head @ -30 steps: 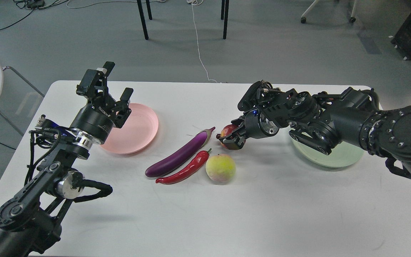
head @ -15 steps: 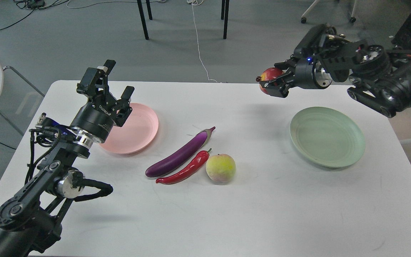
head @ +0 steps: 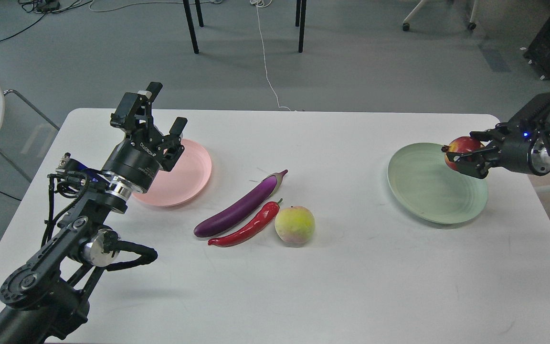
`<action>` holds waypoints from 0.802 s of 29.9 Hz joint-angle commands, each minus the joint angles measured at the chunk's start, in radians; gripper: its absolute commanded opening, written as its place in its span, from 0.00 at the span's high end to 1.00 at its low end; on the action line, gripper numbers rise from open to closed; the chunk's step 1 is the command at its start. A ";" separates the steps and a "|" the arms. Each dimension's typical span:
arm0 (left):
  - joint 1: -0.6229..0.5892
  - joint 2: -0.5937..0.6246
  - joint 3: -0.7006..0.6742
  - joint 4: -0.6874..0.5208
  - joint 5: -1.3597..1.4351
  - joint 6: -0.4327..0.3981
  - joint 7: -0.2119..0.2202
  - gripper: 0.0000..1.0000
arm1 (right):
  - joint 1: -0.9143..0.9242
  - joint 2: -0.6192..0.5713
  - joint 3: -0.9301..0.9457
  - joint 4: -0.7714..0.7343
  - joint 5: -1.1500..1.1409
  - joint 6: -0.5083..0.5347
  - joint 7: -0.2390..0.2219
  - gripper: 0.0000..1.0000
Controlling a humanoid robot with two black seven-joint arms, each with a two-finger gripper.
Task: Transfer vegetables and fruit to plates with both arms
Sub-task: 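Lift the apple and carry it over the green plate, then release the apple onto the green plate and raise the right gripper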
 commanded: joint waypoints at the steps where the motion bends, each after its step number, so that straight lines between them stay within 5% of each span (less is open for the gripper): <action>1: 0.002 0.001 0.000 -0.006 0.000 0.000 0.001 0.02 | -0.038 0.046 0.000 -0.064 0.000 -0.005 0.000 0.52; 6: 0.002 0.001 0.000 -0.006 0.000 0.000 0.001 0.02 | -0.058 0.096 0.000 -0.128 0.002 -0.011 0.000 0.38; 9: 0.002 0.002 0.000 -0.006 0.000 0.000 0.001 0.02 | -0.056 0.103 0.000 -0.128 0.005 -0.016 0.000 0.10; 19: 0.002 0.004 0.000 -0.006 0.000 0.000 0.001 0.02 | -0.026 0.089 0.014 -0.092 0.011 -0.039 0.000 0.04; 24: 0.000 0.004 0.000 -0.008 0.000 0.000 0.001 0.02 | 0.098 0.008 0.144 0.190 0.064 -0.016 0.000 0.03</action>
